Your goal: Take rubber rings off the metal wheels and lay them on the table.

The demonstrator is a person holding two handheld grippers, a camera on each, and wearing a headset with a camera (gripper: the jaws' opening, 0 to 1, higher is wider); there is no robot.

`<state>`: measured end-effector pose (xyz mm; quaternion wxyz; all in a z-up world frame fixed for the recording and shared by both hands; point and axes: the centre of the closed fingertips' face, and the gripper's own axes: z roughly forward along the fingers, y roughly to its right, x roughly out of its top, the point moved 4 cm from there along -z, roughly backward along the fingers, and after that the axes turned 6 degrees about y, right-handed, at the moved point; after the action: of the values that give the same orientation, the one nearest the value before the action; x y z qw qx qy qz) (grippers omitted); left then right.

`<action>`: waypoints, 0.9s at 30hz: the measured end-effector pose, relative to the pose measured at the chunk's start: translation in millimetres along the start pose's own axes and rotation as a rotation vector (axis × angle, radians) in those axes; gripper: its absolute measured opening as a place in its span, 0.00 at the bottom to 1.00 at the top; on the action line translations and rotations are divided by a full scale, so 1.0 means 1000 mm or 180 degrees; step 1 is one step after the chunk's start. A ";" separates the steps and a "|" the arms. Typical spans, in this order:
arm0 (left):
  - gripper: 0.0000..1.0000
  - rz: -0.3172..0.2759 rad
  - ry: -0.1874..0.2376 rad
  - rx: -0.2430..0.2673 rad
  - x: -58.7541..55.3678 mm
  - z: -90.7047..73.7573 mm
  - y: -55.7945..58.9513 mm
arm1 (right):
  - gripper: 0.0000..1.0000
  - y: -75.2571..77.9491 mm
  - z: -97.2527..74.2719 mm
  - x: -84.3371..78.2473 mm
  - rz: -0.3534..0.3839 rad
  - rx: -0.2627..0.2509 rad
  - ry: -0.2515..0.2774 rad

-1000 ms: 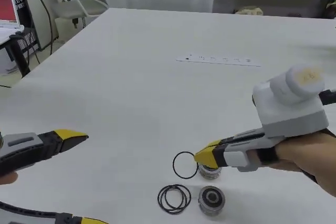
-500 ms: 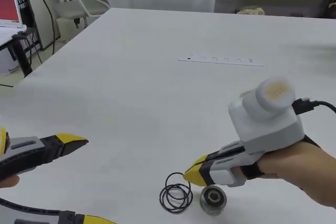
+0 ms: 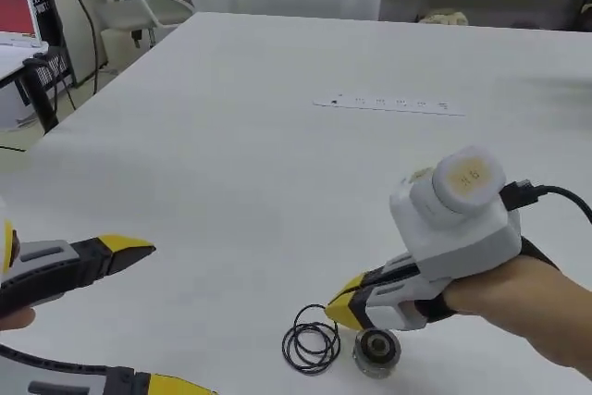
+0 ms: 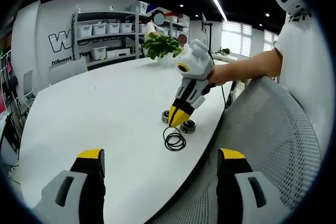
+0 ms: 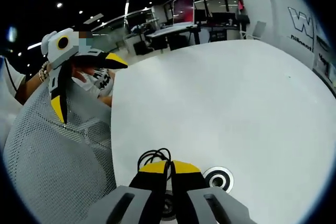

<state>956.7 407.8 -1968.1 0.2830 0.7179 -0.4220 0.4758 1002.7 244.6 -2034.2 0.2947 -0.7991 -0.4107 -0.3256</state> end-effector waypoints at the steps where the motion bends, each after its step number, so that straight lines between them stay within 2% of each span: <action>1: 0.86 0.0000 0.0001 0.0001 0.000 0.000 0.000 | 0.00 0.000 0.000 0.000 0.0005 -0.0005 -0.0001; 7: 0.86 -0.0004 -0.0013 0.0003 -0.001 0.000 0.000 | 0.02 0.004 -0.004 0.001 0.0019 -0.0049 0.0024; 14: 0.86 -0.0027 0.0006 0.0008 0.000 0.000 0.000 | 0.03 0.011 -0.013 0.007 0.0079 -0.0124 0.0148; 21: 0.86 -0.0017 -0.0010 0.0003 -0.001 0.000 0.000 | 0.03 0.020 -0.027 0.016 0.0190 -0.0244 0.0367; 27: 0.86 -0.0025 0.0001 -0.0003 -0.001 0.000 0.000 | 0.05 0.029 -0.044 0.026 0.0361 -0.0332 0.0619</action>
<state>956.8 408.1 -1968.7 0.2852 0.7194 -0.4194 0.4746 1027.0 209.8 -1993.8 0.3091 -0.7999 -0.3168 -0.4053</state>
